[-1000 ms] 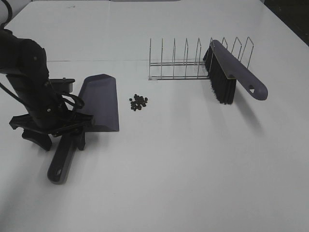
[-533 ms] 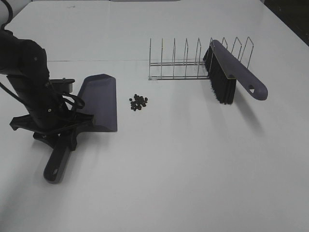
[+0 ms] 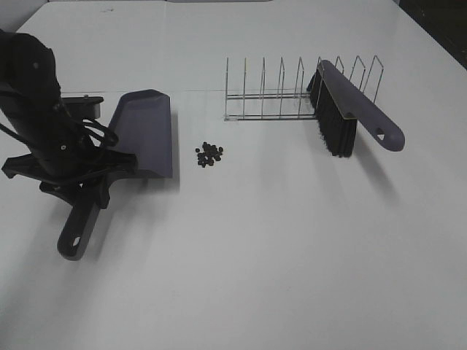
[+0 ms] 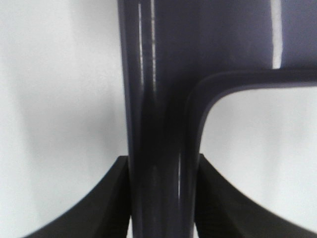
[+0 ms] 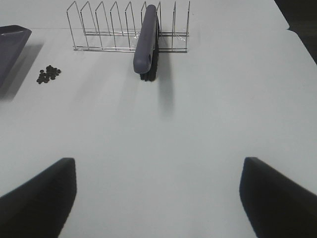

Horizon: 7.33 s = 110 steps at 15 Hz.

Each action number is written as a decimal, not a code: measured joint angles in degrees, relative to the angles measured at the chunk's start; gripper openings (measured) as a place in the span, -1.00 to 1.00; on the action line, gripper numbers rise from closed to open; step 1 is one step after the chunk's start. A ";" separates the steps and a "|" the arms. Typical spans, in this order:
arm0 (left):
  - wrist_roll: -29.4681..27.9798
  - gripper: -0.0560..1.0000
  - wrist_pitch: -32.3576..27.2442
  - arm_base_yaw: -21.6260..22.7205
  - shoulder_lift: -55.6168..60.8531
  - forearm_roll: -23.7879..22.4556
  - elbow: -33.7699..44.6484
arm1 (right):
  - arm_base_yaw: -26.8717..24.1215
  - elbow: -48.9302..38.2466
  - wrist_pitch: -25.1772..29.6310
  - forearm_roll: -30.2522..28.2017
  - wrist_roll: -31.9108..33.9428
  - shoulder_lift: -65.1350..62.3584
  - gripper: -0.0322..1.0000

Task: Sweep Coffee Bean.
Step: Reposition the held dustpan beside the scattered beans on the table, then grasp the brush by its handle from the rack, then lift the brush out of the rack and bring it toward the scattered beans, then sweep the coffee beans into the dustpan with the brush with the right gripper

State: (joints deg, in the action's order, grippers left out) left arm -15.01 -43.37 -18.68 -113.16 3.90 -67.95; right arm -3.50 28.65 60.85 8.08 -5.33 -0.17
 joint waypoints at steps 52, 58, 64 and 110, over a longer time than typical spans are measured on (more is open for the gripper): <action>0.00 -0.24 0.63 0.00 1.03 -1.38 0.00 | 11.80 93.79 3.50 -8.54 0.00 139.74 0.15; 0.00 -0.24 0.57 0.00 1.03 -1.38 0.00 | 11.57 93.79 5.33 -9.00 0.40 139.74 -0.30; 0.00 -0.24 0.57 0.00 1.03 -1.38 0.00 | 11.57 93.79 5.96 -9.17 1.72 137.85 -0.32; -5.73 -0.24 1.38 -5.39 -3.84 -7.10 3.50 | 31.74 67.44 -3.50 -15.99 17.88 121.87 -0.32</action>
State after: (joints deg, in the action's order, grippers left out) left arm -20.74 -42.00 -24.06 -117.00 -3.21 -64.46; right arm 28.25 96.09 57.35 -7.91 12.55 121.70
